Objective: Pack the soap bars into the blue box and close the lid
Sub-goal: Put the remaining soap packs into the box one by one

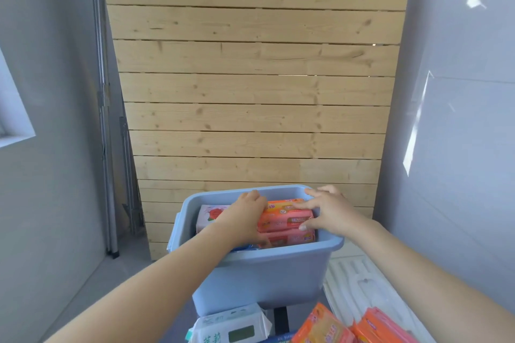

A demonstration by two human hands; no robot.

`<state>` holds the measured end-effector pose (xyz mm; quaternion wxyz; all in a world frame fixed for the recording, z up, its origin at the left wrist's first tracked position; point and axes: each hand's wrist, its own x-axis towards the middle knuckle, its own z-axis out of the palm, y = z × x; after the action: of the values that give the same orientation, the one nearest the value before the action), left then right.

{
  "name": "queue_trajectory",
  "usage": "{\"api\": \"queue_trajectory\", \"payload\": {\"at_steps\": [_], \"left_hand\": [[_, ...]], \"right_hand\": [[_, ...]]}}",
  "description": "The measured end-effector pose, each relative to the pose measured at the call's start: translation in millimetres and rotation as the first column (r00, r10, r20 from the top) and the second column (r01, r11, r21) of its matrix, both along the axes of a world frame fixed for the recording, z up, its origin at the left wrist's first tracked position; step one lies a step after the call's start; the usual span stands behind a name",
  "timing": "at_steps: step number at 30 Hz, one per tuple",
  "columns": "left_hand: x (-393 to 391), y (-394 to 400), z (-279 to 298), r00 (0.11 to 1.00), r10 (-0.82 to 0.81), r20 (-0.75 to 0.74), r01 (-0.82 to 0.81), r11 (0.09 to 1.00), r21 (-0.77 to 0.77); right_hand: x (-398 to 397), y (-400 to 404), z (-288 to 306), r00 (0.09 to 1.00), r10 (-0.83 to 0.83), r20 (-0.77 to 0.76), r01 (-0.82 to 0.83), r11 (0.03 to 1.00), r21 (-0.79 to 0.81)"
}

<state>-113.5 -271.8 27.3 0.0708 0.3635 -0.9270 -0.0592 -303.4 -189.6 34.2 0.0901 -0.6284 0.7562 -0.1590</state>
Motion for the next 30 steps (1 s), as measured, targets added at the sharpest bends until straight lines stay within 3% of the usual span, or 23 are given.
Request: {"api": "queue_trajectory", "payload": {"at_steps": [2, 4, 12, 20, 26, 30], "left_hand": [[-5, 1, -1, 0.993, -0.044, 0.114, 0.057, 0.991, -0.119], [-8, -3, -2, 0.993, -0.056, 0.108, 0.071, 0.988, -0.135], [-5, -13, -10, 0.984, 0.020, -0.175, -0.008, 0.997, 0.071], [2, -21, -17, 0.943, 0.001, -0.332, 0.050, 0.988, 0.143], [0, -25, -19, 0.952, 0.023, -0.306, 0.025, 0.988, 0.152], [-2, -28, -18, 0.941, 0.042, -0.337, 0.025, 0.981, 0.191]], "right_hand": [[-1, -4, 2, 1.000, 0.024, 0.015, -0.023, 1.000, -0.007], [-1, -7, 2, 0.999, 0.030, 0.020, -0.029, 0.998, -0.056], [-3, -9, -5, 0.988, -0.006, 0.153, 0.033, 0.984, -0.175], [0, -12, -8, 0.993, -0.022, 0.119, 0.041, 0.986, -0.164], [1, -10, -6, 1.000, 0.005, -0.027, -0.008, 0.992, -0.126], [6, -12, -3, 0.960, 0.058, -0.275, -0.068, 0.997, -0.027]]}}
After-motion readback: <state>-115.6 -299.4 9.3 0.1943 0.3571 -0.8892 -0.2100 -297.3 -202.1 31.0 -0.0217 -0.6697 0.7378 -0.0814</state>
